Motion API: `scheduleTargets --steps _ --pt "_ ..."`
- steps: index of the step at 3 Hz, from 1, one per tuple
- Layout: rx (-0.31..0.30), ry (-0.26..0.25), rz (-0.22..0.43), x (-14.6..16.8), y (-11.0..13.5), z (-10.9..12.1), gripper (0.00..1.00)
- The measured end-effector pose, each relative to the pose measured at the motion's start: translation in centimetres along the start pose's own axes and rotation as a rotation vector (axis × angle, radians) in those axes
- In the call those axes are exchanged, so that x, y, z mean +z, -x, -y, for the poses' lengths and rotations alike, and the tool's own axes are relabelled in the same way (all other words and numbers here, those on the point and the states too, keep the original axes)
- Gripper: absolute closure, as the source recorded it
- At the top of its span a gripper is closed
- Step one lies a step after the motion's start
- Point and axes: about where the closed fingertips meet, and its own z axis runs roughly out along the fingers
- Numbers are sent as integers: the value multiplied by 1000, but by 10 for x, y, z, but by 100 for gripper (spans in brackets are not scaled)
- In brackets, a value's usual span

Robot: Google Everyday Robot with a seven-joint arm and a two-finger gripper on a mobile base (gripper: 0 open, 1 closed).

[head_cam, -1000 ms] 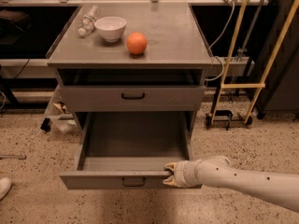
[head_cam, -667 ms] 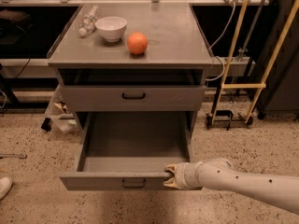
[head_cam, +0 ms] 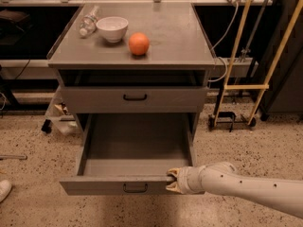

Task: Open middle drawer

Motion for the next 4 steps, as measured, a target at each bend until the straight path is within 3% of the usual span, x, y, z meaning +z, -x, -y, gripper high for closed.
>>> scheduleTargets --steps 4 --pt "2 2 -1 -5 -1 -14 100"
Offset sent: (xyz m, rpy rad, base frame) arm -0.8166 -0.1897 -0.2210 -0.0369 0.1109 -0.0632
